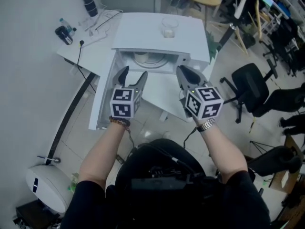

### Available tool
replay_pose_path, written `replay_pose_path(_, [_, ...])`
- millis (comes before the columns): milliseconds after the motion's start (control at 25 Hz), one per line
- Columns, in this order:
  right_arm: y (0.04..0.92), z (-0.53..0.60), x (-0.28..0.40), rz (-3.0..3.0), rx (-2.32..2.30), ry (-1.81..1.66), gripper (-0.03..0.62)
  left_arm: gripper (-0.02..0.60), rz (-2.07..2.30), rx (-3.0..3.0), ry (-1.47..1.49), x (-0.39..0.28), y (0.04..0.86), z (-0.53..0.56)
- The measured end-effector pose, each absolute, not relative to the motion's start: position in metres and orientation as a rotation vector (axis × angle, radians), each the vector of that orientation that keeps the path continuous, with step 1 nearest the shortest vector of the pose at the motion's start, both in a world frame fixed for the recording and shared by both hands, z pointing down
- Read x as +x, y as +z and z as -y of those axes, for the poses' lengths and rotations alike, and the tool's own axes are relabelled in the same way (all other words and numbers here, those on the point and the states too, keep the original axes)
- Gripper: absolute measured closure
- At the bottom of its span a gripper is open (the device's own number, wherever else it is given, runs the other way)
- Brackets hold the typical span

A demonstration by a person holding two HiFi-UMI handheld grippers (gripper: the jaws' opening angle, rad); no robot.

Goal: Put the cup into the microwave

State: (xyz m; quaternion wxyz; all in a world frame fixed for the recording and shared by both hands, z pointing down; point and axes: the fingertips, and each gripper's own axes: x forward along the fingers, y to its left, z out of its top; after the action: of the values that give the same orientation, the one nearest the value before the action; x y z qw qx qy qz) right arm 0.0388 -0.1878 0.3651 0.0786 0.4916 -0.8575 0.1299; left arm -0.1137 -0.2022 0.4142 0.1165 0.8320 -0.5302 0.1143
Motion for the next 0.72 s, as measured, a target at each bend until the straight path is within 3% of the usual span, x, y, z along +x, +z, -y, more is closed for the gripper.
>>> replay_pose_path(360, [0.346,0.187,0.032,2.537,1.558,0.327,0.514,0.408,1.451,2.528,0.302,-0.119,0.393,0.178])
replay_pose_path(440, [0.342,0.189,0.03,2.529,1.569,0.316,0.514,0.471,1.441,2.546,0.296,-0.121,0.388,0.174])
replay_pose_path(560, [0.339,0.192,0.027,2.52,1.584,0.307,0.477,0.545,1.441,2.572,0.287,-0.122,0.381,0.169])
replay_pose_path(720, [0.338,0.196,0.023,2.513,1.596,0.307,0.43,0.574,1.44,2.593,0.284,-0.123,0.373,0.164])
